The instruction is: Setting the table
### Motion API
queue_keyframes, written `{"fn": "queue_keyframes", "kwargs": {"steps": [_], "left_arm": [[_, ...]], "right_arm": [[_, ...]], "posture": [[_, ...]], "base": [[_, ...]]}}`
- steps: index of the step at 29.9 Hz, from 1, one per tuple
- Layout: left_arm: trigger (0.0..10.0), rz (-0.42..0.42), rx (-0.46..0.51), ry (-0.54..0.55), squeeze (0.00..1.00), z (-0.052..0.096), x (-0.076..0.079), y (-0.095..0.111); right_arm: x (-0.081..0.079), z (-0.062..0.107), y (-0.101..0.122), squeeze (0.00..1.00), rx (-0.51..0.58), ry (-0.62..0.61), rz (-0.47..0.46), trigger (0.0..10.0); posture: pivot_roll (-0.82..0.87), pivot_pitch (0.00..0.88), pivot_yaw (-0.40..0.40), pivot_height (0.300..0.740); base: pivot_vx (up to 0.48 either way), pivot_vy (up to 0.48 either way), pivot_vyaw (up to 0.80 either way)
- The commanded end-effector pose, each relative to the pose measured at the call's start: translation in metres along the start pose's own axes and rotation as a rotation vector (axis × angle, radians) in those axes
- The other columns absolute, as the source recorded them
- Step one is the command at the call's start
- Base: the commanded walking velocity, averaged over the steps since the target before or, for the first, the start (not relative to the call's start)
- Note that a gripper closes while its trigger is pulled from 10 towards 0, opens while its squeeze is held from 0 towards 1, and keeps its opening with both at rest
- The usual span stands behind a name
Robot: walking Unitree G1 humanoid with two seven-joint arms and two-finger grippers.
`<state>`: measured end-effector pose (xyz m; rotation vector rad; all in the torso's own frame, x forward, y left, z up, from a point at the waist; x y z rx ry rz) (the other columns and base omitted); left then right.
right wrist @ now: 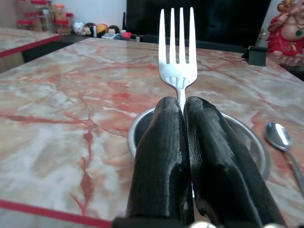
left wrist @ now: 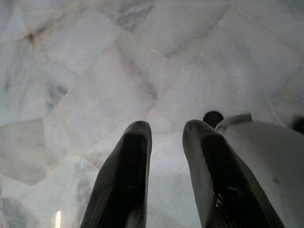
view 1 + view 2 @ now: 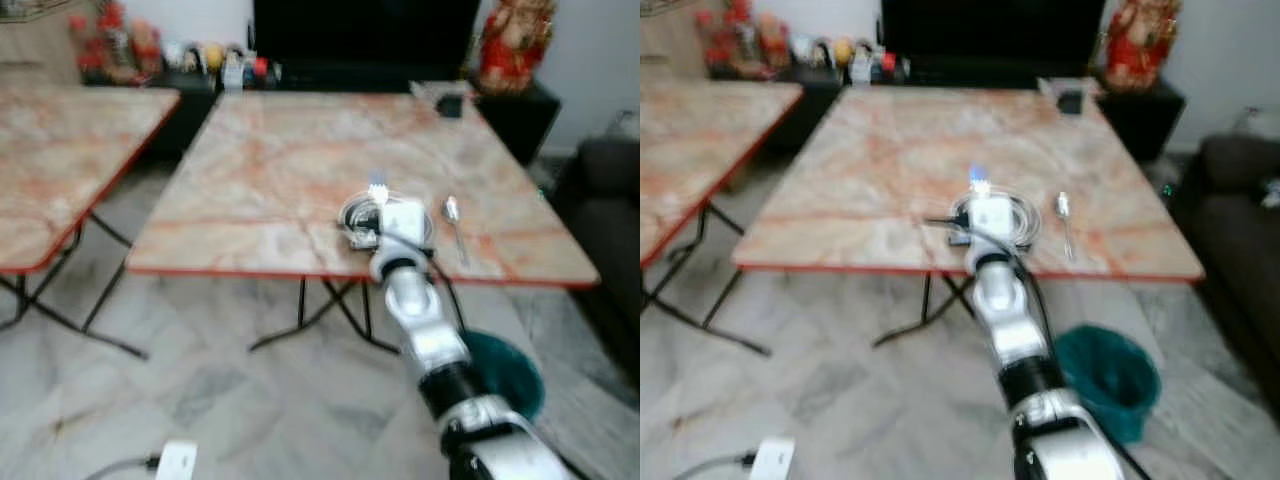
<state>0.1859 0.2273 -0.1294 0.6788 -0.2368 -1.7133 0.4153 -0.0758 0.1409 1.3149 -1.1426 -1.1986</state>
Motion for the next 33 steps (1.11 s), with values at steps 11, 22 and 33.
{"fn": "queue_keyframes", "kwargs": {"steps": [11, 22, 33], "left_arm": [[10.0, -0.009, 0.006, -0.007, 0.00, 0.000, 0.002, 0.003], [10.0, 0.039, 0.025, -0.003, 0.00, 0.000, 0.003, 0.005], [10.0, 0.040, 0.022, 0.000, 0.00, 0.000, 0.003, 0.005]], "right_arm": [[0.020, -0.003, 0.006, 0.00, 0.017, -0.061, 0.006, 10.0], [0.028, -0.003, 0.004, 0.00, 0.009, -0.084, 0.007, 10.0], [0.029, -0.005, 0.006, 0.00, 0.007, -0.085, 0.008, 10.0]], "posture": [[-0.04, 0.000, 0.019, 0.727], [-0.03, 0.000, 0.011, 0.727], [-0.03, 0.000, 0.007, 0.727]], "base": [[0.000, -0.340, 0.00], [0.045, 0.000, 0.00], [0.315, 0.000, -0.09]]}}
Point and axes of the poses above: a point about 5 cm out from each wrist's last joint towards the gripper, its own z axis pointing back from the gripper into the wrist, its own y axis along the axis of the wrist's last joint, x = y × z, the point moved 5 cm from there along -z, pointing out of the wrist towards the gripper, and after that the axes turned 10 degrees about -z, right-handed, at the moved point
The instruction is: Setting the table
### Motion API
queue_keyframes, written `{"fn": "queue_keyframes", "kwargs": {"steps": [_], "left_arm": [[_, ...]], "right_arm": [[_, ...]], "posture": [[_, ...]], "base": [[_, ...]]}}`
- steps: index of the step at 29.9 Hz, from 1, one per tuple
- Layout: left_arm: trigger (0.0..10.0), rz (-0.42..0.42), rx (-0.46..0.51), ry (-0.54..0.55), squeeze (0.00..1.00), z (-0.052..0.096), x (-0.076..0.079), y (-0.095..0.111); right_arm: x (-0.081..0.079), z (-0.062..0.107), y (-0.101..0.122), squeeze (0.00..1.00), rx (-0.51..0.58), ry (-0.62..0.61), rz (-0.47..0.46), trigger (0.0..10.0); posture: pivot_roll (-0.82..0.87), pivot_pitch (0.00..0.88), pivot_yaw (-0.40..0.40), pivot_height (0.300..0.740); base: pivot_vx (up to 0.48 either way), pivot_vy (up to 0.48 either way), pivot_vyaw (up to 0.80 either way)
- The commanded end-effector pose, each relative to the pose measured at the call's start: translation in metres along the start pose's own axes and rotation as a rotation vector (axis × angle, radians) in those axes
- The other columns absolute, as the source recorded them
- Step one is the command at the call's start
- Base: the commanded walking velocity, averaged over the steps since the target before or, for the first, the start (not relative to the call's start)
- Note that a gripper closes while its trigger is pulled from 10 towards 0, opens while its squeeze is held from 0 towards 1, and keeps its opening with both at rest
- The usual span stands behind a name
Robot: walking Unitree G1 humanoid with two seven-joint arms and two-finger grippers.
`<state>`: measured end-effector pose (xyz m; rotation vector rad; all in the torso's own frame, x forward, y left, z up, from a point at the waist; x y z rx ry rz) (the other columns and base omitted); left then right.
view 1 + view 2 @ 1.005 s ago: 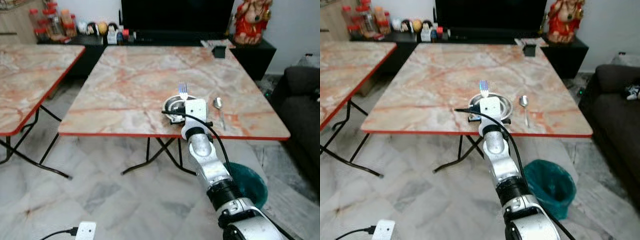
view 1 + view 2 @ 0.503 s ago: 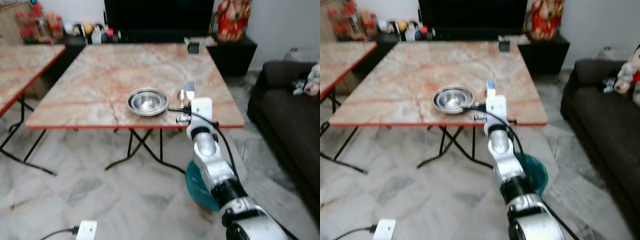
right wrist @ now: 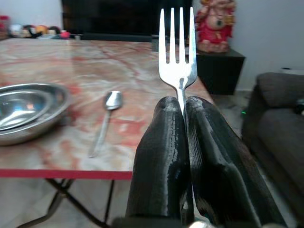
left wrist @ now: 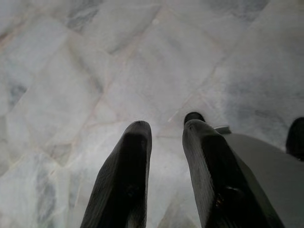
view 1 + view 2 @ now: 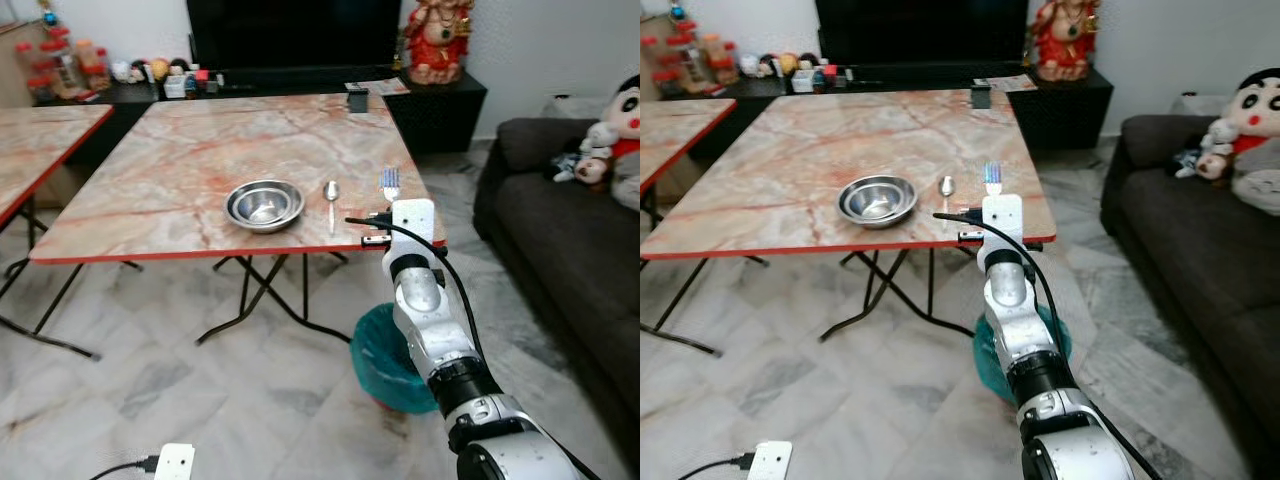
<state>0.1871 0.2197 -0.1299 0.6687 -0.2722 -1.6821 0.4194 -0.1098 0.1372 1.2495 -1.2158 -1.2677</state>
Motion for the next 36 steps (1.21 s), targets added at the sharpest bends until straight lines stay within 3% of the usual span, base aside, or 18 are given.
{"fn": "queue_keyframes", "kwargs": {"steps": [1, 28, 36], "left_arm": [[10.0, 0.002, 0.007, 0.015, 0.00, -0.001, -0.004, 0.003], [10.0, 0.005, 0.000, 0.014, 0.00, 0.000, -0.003, 0.001], [10.0, -0.007, -0.002, 0.013, 0.00, -0.001, -0.003, 0.001]], "right_arm": [[-0.006, -0.003, 0.007, 0.00, 0.013, 0.016, -0.004, 10.0], [-0.015, -0.002, 0.005, 0.00, 0.006, 0.056, -0.010, 10.0], [-0.021, 0.002, -0.004, 0.00, -0.026, 0.063, -0.010, 10.0]], "posture": [[-0.03, 0.000, 0.006, 0.727], [-0.02, 0.000, 0.003, 0.727], [-0.03, 0.000, 0.005, 0.727]], "base": [[0.345, 0.000, 0.00], [0.359, 0.000, 0.00], [0.363, 0.000, 0.00]]}}
Point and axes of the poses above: a point about 5 cm out from each wrist's last joint towards the gripper, its own z axis pointing back from the gripper into the wrist, its own y axis along the axis of the wrist's last joint, x = y × z, the point moved 5 cm from there along -z, pointing out of the wrist towards the gripper, and after that the axes turned 10 degrees about -z, right-handed, at the moved point
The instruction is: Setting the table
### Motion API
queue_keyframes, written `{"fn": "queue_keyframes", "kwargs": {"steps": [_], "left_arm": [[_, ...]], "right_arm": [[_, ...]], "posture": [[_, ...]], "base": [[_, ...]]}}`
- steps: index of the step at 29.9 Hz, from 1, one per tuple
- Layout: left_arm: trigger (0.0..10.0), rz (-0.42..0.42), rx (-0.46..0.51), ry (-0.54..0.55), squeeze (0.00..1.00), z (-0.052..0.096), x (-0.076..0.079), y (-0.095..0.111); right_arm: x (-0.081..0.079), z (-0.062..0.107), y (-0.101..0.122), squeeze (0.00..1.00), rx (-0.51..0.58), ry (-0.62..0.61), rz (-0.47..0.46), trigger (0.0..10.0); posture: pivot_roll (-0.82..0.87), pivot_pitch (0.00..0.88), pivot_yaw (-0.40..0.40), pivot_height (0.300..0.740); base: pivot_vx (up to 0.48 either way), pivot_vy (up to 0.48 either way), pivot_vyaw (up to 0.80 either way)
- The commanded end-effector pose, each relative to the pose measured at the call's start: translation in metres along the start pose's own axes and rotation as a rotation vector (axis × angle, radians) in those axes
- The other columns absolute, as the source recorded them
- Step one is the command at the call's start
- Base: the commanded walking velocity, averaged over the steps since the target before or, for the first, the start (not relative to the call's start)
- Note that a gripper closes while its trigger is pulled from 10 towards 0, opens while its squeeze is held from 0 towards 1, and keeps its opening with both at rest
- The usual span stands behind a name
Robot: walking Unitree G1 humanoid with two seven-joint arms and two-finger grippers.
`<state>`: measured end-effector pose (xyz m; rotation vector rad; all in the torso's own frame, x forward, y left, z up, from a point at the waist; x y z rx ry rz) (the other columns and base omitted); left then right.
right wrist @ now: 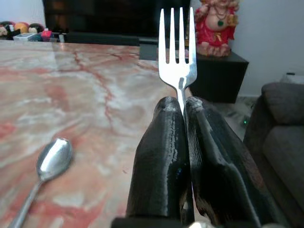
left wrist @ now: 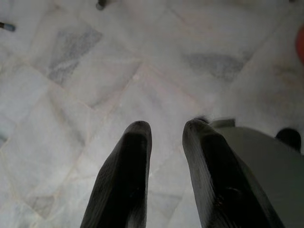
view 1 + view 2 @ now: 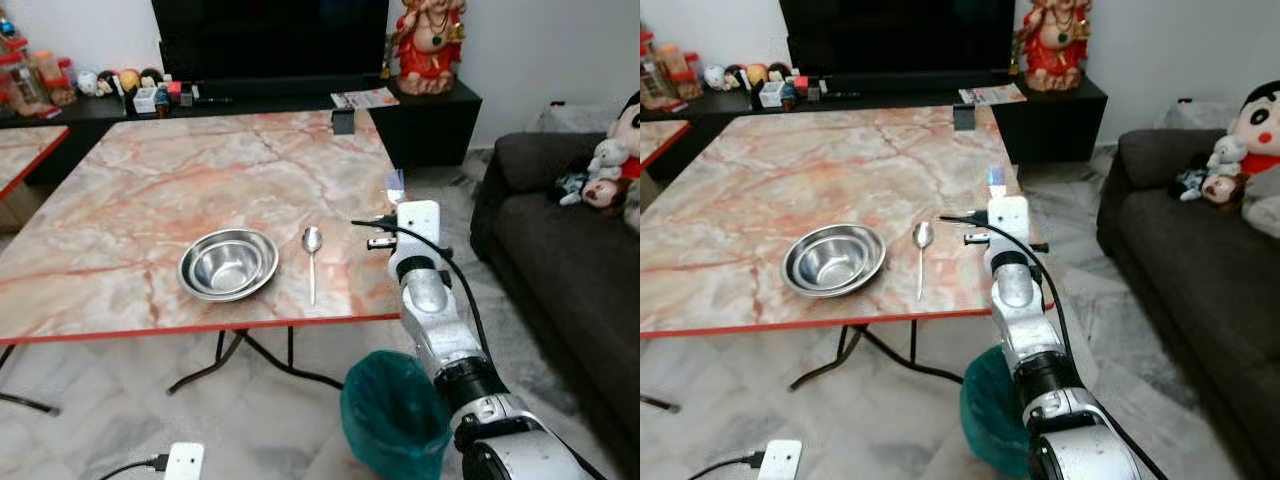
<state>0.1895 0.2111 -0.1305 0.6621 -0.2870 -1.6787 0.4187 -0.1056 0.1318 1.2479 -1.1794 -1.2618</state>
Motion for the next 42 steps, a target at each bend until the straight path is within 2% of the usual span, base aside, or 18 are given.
{"fn": "queue_keyframes", "kwargs": {"steps": [1, 6, 18, 24, 29, 34, 42], "left_arm": [[10.0, -0.016, -0.008, 0.024, 0.00, 0.000, -0.011, -0.002], [10.0, -0.009, -0.006, 0.028, 0.00, 0.000, -0.011, -0.002], [10.0, -0.008, -0.017, 0.018, 0.00, 0.000, -0.008, -0.004], [10.0, -0.008, -0.025, 0.014, 0.00, 0.001, -0.007, -0.008], [10.0, -0.008, -0.031, 0.011, 0.00, 0.001, -0.007, -0.010], [10.0, -0.011, -0.035, 0.009, 0.00, 0.002, -0.007, -0.012], [10.0, -0.014, -0.041, 0.010, 0.00, 0.002, -0.008, -0.015]], "right_arm": [[-0.018, 0.002, -0.001, 0.00, -0.012, 0.043, -0.011, 10.0], [-0.024, 0.006, -0.012, 0.00, -0.056, 0.055, -0.036, 10.0], [-0.040, 0.020, -0.046, 0.00, -0.190, 0.082, -0.087, 10.0], [-0.046, 0.022, -0.053, 0.00, -0.225, 0.103, -0.082, 10.0], [-0.044, 0.022, -0.062, 0.00, -0.281, 0.075, -0.099, 10.0], [-0.047, 0.024, -0.071, 0.00, -0.314, 0.089, -0.079, 10.0], [-0.051, 0.023, -0.075, 0.00, -0.339, 0.092, -0.080, 10.0]], "posture": [[-0.03, 0.000, 0.005, 0.727], [-0.03, 0.000, 0.000, 0.727], [-0.02, 0.000, -0.004, 0.727], [-0.02, 0.000, -0.005, 0.727], [-0.01, 0.000, -0.005, 0.727], [-0.01, 0.000, -0.004, 0.727], [0.00, 0.000, -0.001, 0.727]], "base": [[0.360, 0.000, 0.00], [0.356, 0.000, 0.00], [0.000, 0.000, 0.00], [0.000, 0.000, 0.00], [0.000, 0.000, 0.00], [0.000, 0.000, 0.00], [0.000, 0.000, 0.00]]}}
Point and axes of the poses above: a point about 5 cm out from each wrist's last joint towards the gripper, its own z axis pointing back from the gripper into the wrist, its own y axis along the axis of the wrist's last joint, x = y × z, the point moved 5 cm from there along -z, pointing out of the wrist towards the gripper, and after that the axes turned 10 degrees about -z, right-handed, at the moved point
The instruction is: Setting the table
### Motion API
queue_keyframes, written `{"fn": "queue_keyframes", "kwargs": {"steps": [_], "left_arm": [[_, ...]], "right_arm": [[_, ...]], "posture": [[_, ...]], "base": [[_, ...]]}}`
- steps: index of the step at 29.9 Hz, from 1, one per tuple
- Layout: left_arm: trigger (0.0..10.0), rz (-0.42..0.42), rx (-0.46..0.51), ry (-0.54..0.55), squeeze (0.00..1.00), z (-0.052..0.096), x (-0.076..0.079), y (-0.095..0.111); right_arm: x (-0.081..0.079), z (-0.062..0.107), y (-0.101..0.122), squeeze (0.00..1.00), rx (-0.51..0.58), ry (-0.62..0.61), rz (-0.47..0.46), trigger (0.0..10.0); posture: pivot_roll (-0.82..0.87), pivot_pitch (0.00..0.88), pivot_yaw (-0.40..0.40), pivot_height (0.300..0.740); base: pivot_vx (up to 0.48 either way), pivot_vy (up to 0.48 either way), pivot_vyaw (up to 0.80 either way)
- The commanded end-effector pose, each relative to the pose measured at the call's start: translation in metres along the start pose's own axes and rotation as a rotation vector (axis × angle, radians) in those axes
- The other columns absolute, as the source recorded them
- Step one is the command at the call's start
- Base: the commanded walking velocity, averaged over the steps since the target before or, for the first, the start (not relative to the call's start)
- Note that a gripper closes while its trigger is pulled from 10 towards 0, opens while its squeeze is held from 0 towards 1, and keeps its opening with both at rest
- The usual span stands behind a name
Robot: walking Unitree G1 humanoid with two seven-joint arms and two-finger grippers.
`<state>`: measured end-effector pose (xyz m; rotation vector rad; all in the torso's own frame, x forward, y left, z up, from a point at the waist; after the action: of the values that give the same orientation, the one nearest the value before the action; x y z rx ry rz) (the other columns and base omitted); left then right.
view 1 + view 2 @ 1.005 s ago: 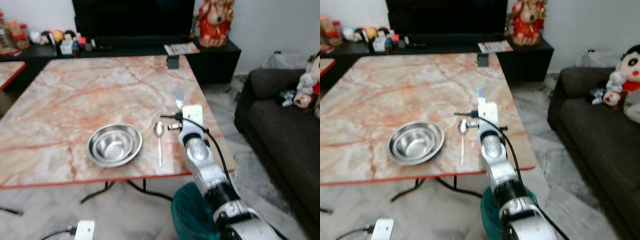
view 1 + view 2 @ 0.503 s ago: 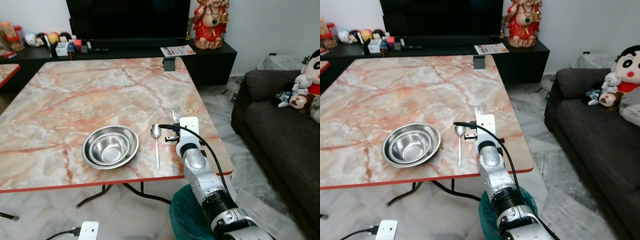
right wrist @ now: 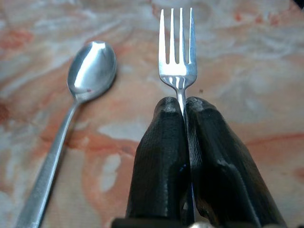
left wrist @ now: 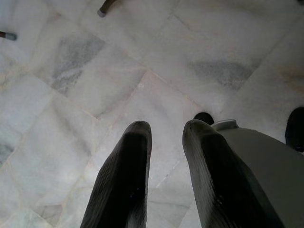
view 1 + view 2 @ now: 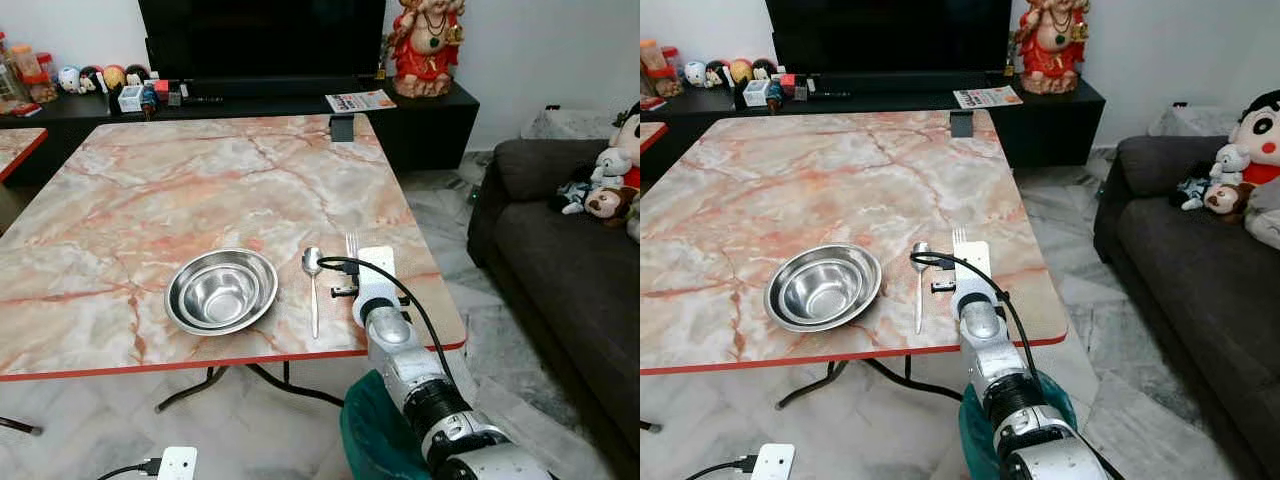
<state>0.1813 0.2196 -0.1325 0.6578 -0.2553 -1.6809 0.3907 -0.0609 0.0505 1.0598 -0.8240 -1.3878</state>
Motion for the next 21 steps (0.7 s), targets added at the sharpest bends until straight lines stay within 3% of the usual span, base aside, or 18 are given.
{"fn": "queue_keyframes", "kwargs": {"steps": [1, 21], "left_arm": [[10.0, -0.009, -0.019, -0.005, 0.00, 0.001, -0.001, -0.006], [10.0, -0.021, -0.052, 0.020, 0.00, 0.005, -0.011, -0.025]], "right_arm": [[-0.013, -0.002, 0.009, 0.00, 0.012, 0.025, -0.016, 10.0], [-0.009, -0.011, 0.020, 0.00, -0.021, 0.016, -0.055, 10.0]], "posture": [[0.00, 0.000, -0.001, 0.727], [0.05, 0.017, -0.004, 0.727]], "base": [[0.000, 0.000, 0.00], [0.000, 0.000, 0.00]]}}
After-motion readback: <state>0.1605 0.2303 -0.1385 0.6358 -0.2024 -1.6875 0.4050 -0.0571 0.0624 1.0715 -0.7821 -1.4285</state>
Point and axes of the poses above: a point about 5 cm out from each wrist's last joint towards the gripper, its own z axis pointing back from the gripper into the wrist, its own y axis along the axis of the wrist's last joint, x = y × z, the point moved 5 cm from there along -z, pointing out of the wrist towards the gripper, and after that the axes turned 10 degrees about -z, right-handed, at the moved point
